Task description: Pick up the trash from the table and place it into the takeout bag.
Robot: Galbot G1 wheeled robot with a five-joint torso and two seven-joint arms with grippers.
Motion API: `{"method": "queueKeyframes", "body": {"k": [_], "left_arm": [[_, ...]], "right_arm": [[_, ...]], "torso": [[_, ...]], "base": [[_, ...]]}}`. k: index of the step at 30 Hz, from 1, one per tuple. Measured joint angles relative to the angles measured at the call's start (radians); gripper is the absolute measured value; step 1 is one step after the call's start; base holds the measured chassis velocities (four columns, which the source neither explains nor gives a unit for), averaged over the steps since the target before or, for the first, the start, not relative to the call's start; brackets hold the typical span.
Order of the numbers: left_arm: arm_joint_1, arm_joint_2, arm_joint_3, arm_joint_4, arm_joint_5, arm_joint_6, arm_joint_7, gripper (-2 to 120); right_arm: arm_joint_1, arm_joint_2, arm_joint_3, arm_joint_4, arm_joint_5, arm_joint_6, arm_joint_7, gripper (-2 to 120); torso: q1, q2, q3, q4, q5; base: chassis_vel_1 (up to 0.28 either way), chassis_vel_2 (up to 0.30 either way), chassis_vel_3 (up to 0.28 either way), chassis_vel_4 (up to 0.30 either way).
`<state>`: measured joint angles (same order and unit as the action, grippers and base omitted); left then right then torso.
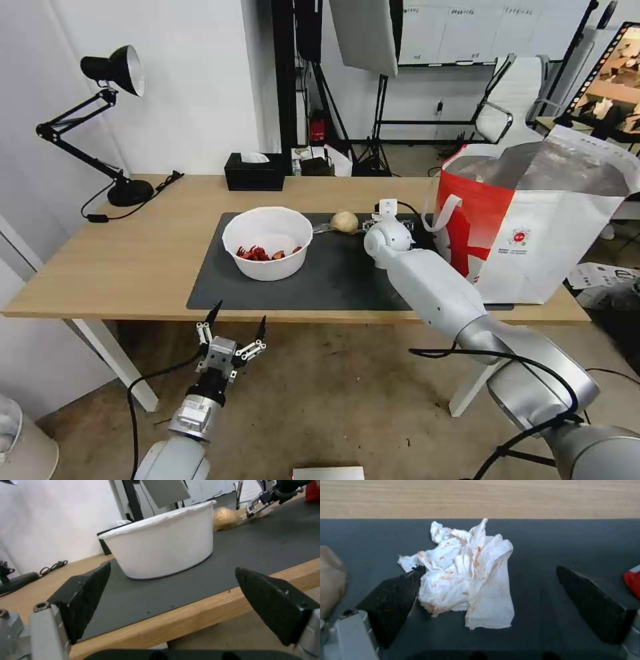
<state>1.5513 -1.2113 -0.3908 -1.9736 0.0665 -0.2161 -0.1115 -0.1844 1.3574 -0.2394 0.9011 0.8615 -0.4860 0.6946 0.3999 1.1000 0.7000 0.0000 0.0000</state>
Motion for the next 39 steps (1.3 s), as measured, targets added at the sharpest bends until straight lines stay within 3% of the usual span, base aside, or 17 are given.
{"method": "queueKeyframes", "body": {"k": [27,31,34,39], "left_arm": [[0.010,-0.002,0.000,0.004,-0.004,-0.013,0.000,100],[0.011,-0.002,0.000,0.008,-0.004,-0.022,0.000,100],[0.011,-0.002,0.001,0.009,-0.004,-0.025,0.000,100],[0.009,-0.002,0.002,0.015,-0.004,-0.028,0.000,100]], "right_arm": [[0.022,0.028,0.034,-0.040,0.084,-0.005,-0.019,100],[0.023,0.030,0.037,-0.045,0.088,-0.006,-0.021,93],[0.028,0.034,0.041,-0.055,0.093,-0.008,-0.021,78],[0.034,0.036,0.043,-0.064,0.097,-0.009,-0.020,65]], "torso": [[0.000,0.000,0.000,0.0000,0.0000],[0.000,0.000,0.000,0.0001,-0.0001],[0.000,0.000,0.000,0.0003,-0.0001],[0.000,0.000,0.000,0.0006,0.0000]], "base": [[0.000,0.000,0.000,0.000],[0.000,0.000,0.000,0.000],[0.000,0.000,0.000,0.000],[0.000,0.000,0.000,0.000]]}}
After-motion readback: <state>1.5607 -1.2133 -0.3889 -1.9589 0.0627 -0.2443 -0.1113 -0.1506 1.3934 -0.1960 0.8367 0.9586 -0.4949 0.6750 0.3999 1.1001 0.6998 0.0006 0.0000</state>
